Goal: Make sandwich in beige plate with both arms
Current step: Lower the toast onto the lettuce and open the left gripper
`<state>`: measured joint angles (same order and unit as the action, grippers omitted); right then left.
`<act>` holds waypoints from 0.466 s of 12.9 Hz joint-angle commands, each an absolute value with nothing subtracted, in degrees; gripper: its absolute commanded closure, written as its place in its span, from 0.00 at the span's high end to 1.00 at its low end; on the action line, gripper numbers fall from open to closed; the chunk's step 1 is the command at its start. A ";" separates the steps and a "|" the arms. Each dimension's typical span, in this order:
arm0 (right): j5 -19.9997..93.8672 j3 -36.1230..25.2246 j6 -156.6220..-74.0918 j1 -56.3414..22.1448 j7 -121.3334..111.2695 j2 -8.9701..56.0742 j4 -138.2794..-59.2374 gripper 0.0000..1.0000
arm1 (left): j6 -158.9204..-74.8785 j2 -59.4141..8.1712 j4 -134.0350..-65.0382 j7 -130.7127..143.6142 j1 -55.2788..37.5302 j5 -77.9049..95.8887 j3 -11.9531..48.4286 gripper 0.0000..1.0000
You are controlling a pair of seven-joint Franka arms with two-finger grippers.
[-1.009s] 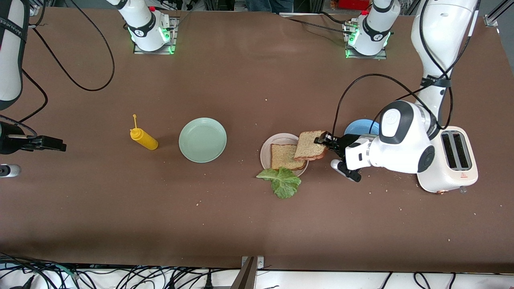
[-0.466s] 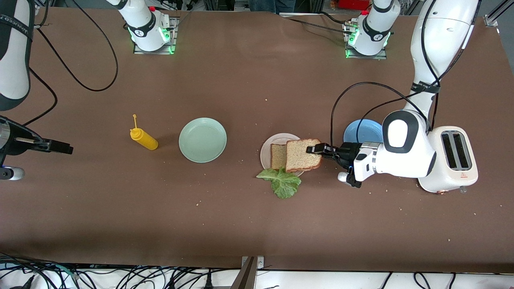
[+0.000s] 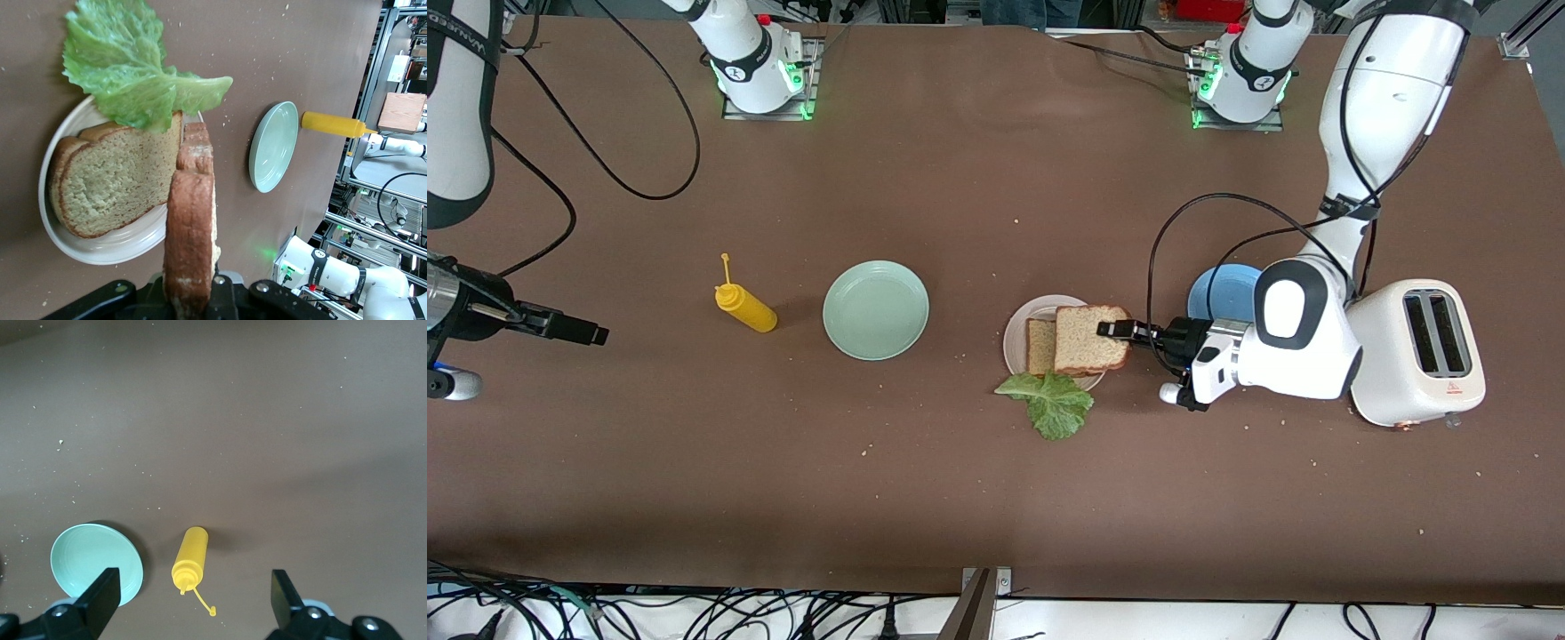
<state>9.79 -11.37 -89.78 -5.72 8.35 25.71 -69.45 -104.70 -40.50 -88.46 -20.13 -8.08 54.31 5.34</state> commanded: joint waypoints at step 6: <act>9.58 -11.08 -89.65 -6.33 9.05 24.26 -70.75 1.00 | -109.16 -43.77 -87.54 -20.30 -10.19 60.38 5.19 0.00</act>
